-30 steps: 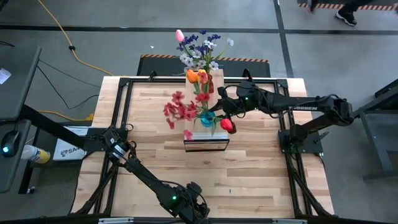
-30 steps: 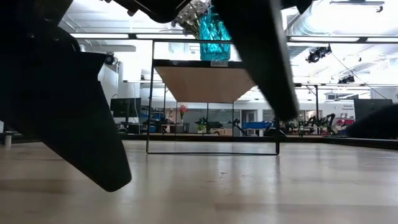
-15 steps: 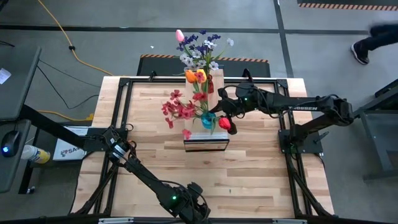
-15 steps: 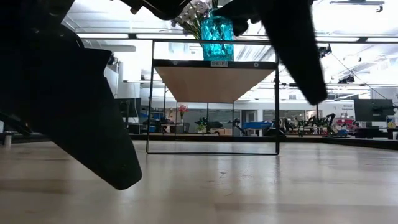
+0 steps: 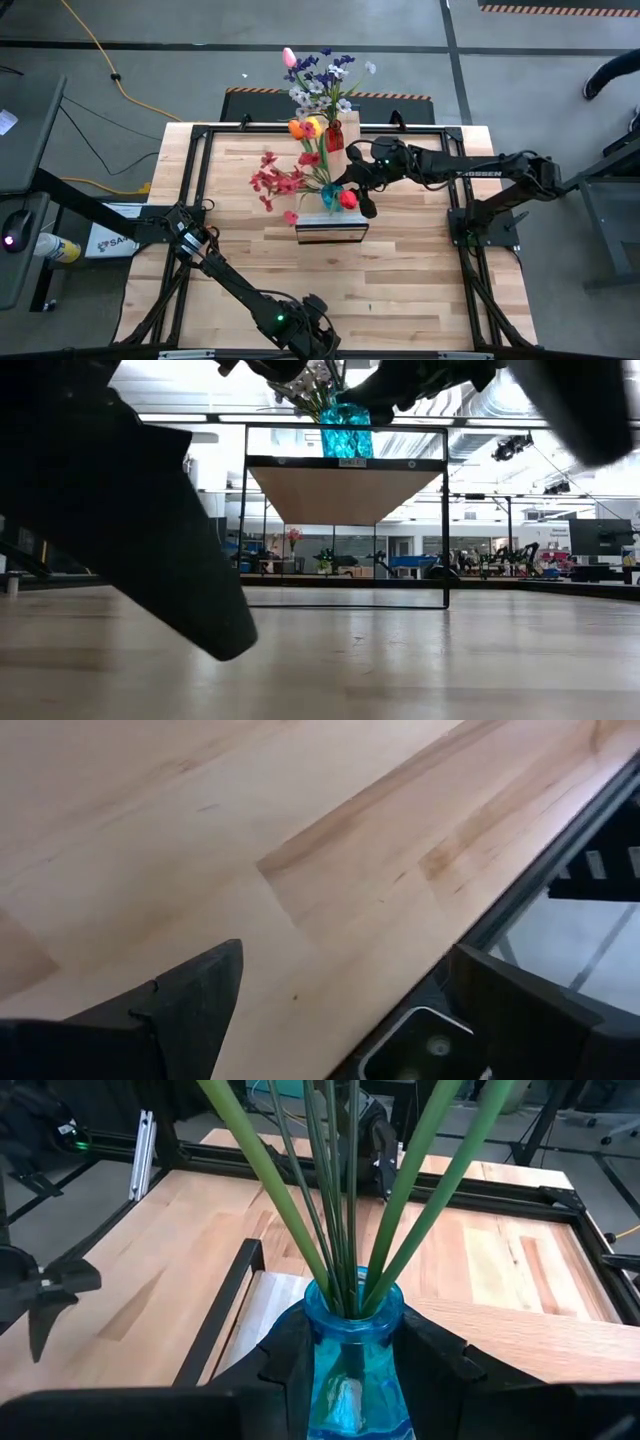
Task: Pick and place flowers into a vace then onto a shelf
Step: Put the blue vase with flowers on the shelf, then return to Home Position
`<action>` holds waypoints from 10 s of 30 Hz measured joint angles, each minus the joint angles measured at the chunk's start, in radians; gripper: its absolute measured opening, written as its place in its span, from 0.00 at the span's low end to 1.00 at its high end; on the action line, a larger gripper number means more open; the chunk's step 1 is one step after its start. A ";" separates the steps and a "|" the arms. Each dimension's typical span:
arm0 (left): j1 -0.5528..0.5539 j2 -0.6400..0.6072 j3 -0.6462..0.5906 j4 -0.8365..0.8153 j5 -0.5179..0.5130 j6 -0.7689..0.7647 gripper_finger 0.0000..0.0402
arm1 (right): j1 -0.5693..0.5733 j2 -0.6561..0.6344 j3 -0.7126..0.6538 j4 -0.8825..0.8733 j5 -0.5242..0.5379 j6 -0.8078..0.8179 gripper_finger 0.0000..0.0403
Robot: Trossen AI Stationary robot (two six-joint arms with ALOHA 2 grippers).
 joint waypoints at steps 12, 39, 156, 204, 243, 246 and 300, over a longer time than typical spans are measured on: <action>0.000 0.000 0.000 0.012 0.000 0.003 0.96 | -0.007 0.002 0.001 -0.029 0.004 0.000 0.34; 0.000 0.000 0.000 0.019 0.000 0.003 0.96 | -0.009 -0.043 0.001 -0.165 0.063 -0.044 0.46; 0.001 0.000 0.000 0.026 -0.010 0.000 0.96 | -0.008 -0.113 -0.001 -0.266 0.084 -0.061 0.88; 0.000 0.000 0.000 0.032 -0.009 0.000 0.96 | -0.148 -0.412 0.000 -0.584 0.514 -0.051 0.88; 0.111 -0.339 -0.001 -0.697 -0.415 0.219 0.96 | -0.196 -1.259 0.001 -1.046 0.106 0.445 0.88; 0.131 -0.385 -0.001 -0.798 -0.444 0.219 0.96 | -0.196 -1.278 0.001 -1.043 0.058 0.432 0.88; 0.164 -1.863 -1.543 0.296 -0.455 0.796 0.96 | -0.196 -1.394 -0.453 -0.396 -0.292 0.481 0.88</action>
